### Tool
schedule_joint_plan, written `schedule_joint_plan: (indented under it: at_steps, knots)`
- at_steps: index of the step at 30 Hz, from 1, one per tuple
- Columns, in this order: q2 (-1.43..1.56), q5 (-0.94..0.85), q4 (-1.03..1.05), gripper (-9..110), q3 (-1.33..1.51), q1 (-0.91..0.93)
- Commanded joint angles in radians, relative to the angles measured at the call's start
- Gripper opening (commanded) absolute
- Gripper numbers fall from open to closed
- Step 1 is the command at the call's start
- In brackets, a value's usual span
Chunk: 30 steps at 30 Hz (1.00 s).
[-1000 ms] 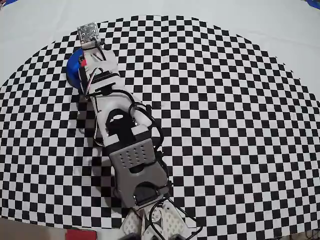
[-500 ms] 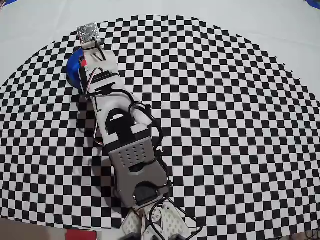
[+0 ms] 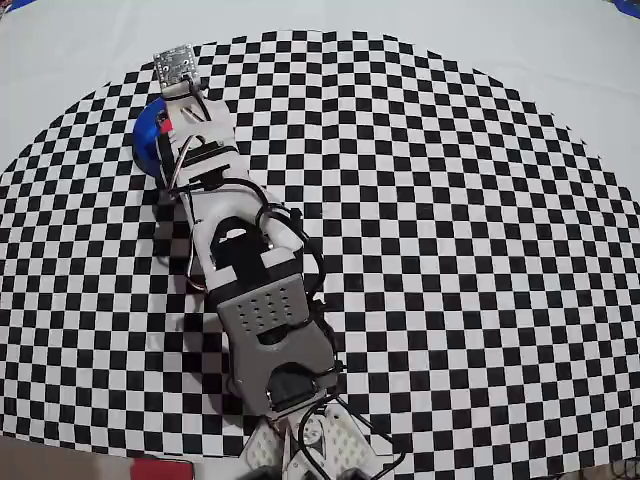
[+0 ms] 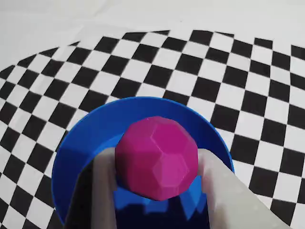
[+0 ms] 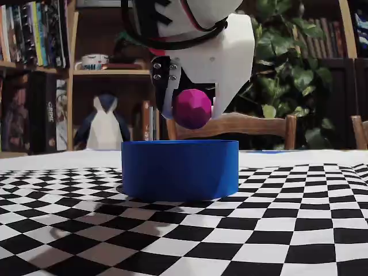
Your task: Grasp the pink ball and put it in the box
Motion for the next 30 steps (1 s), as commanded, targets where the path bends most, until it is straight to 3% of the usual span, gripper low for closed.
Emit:
schedule_joint_plan:
  at_steps: [1, 12, 16, 30]
  knots:
    - [0.008, 0.005, -0.009, 0, -0.044, -0.003]
    - [0.008, -0.002, -0.003, 1, -0.044, -0.003]
    - [0.006, -0.003, -0.002, 29, -0.043, 0.0]
    - [0.058, 0.048, -0.002, 29, -0.031, -0.002]
